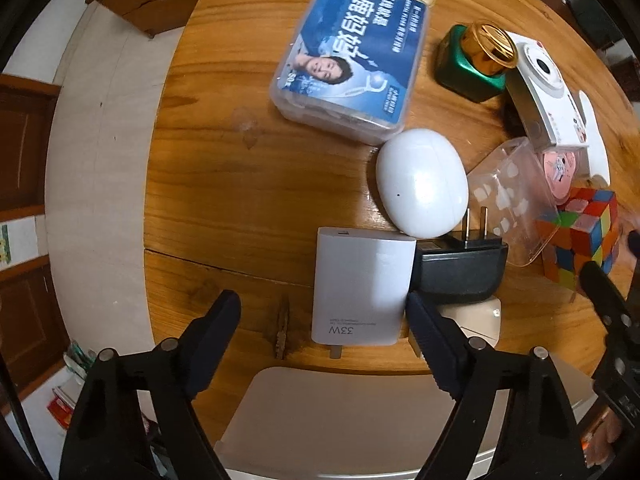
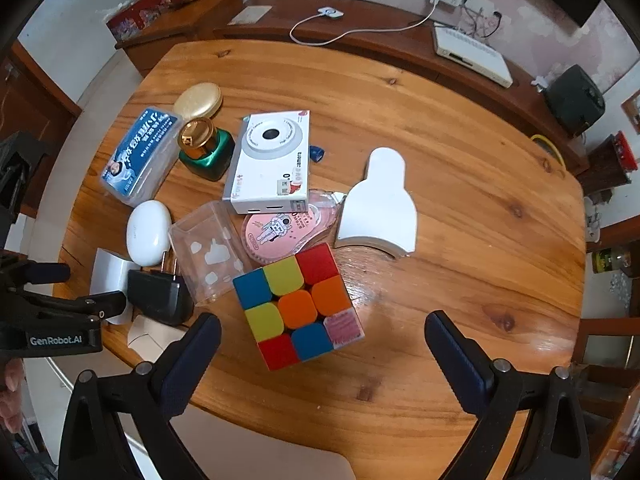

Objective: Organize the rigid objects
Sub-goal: 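Lower the left gripper onto the white charger while the right gripper approaches the Rubik's cube, then close the left gripper on the charger while the right gripper grasps and lifts the cube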

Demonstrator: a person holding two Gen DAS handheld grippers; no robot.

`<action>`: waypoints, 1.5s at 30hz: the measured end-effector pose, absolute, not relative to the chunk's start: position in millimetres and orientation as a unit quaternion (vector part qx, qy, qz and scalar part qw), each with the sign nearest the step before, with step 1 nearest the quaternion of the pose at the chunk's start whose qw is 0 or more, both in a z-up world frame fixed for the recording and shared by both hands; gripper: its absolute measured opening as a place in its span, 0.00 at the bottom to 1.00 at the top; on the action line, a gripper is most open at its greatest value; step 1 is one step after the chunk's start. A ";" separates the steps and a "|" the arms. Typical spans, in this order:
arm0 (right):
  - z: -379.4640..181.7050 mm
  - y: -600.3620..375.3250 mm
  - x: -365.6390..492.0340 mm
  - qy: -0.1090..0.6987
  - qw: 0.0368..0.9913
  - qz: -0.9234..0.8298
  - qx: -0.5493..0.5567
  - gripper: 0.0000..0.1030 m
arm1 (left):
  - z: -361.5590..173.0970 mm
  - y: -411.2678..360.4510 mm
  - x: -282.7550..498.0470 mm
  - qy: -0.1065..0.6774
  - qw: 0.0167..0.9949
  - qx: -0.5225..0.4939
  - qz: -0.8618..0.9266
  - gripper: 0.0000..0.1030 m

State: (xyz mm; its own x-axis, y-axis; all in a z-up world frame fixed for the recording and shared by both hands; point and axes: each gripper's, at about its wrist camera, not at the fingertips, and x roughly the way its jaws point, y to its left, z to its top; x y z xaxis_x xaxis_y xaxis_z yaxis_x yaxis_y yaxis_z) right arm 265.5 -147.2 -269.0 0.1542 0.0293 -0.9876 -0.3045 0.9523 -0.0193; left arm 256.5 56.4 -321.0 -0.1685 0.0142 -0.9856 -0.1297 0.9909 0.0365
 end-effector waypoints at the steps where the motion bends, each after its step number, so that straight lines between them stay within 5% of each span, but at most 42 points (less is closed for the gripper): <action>1: -272.5 -145.9 269.0 0.645 0.748 0.112 -0.109 0.89 | -322.1 58.2 256.4 0.762 0.643 -0.042 0.057 0.84; 4: -284.5 -145.4 275.4 0.660 0.733 0.115 -0.115 0.85 | -329.9 65.0 253.2 0.760 0.646 -0.054 0.053 0.82; 13: -310.3 -137.0 284.1 0.687 0.704 0.123 -0.128 0.66 | -337.2 69.0 231.9 0.763 0.640 -0.085 0.036 0.53; 28: -309.5 -150.5 260.8 0.687 0.712 0.108 -0.096 0.60 | -325.1 44.3 234.0 0.734 0.677 -0.022 0.044 0.51; 45: -213.5 -208.4 217.5 0.609 0.787 0.098 0.021 0.60 | -228.9 33.0 215.0 0.670 0.741 -0.043 0.018 0.49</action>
